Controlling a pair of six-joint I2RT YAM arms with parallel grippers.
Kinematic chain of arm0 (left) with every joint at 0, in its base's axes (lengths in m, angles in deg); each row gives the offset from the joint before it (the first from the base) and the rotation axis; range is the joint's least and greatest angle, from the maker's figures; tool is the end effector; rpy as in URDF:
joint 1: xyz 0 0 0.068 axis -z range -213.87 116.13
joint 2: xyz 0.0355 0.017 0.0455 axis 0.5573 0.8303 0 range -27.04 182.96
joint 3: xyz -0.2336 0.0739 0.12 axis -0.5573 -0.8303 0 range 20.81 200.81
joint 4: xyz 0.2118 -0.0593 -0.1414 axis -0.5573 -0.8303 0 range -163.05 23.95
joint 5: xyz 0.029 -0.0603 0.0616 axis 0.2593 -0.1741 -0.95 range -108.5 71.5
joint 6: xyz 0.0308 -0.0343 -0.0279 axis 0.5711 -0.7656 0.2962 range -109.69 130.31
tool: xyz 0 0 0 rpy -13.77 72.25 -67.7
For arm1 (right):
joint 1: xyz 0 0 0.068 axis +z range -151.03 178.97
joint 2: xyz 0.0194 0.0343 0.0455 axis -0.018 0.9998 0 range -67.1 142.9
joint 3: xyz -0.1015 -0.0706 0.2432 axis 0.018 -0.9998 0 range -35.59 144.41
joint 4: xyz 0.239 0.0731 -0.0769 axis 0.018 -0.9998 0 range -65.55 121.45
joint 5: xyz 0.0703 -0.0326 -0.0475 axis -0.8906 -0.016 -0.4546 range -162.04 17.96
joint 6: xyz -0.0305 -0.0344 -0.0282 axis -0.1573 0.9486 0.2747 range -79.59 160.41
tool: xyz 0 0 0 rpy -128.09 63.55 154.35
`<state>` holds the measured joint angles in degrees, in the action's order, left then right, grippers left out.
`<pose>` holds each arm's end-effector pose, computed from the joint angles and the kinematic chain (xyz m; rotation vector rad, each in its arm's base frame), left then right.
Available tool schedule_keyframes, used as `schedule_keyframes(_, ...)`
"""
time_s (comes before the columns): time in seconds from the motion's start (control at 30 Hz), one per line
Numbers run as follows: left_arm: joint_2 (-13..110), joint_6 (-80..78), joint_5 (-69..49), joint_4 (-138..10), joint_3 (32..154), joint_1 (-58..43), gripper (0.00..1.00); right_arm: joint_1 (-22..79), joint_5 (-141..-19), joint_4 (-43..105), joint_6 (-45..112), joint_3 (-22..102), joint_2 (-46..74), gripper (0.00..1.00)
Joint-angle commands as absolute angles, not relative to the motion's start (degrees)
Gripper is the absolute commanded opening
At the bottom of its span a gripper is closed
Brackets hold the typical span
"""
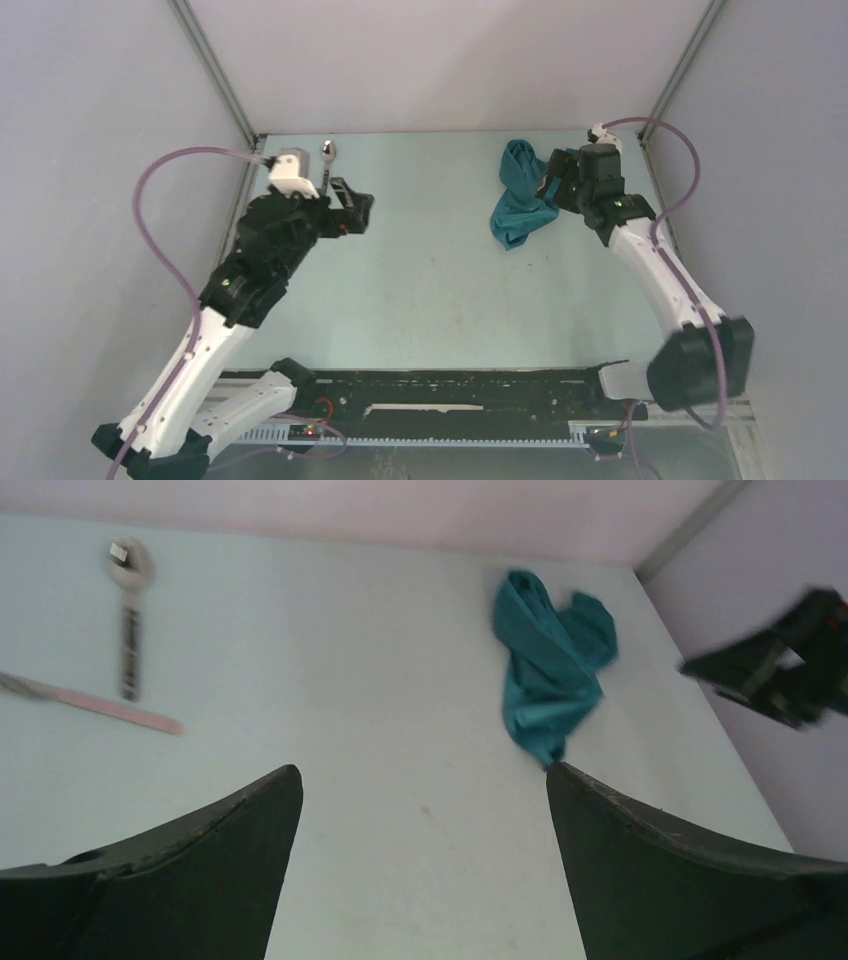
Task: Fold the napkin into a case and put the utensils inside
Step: Pick up the crumpled napkin from the center of the board.
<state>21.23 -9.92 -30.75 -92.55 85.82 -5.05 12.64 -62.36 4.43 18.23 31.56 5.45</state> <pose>0.1516 -0.0748 0.4201 -0.0268 1.7577 -0.4414 0.2759 0.0611 0.3435 0.2569 2.1180 0.1887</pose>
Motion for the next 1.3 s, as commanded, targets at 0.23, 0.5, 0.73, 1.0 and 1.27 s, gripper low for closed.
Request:
schedule_keyframes(0.23,45.53,-29.64,-15.75,-68.52,75.38,6.00,1.00,1.37,-87.29,13.58,11.41,44.94,37.60,0.52)
schedule_keyframes(0.5,61.86,-32.74,-11.98,-59.97,81.31,7.31,0.97,2.04,-83.92,12.00,15.32,47.54,43.33,0.41)
schedule_keyframes(0.73,66.99,-34.03,-11.24,-57.88,82.22,7.91,0.87,3.76,-79.61,10.99,16.92,47.50,43.13,0.30)
schedule_keyframes(1.0,77.39,-32.75,-10.75,-57.19,90.06,10.19,0.76,3.79,-78.77,6.57,15.63,46.62,36.27,0.00)
schedule_keyframes(1.27,90.75,-39.53,-16.13,-51.27,98.10,13.76,0.55,1.07,-84.26,6.26,12.20,46.13,32.45,0.00)
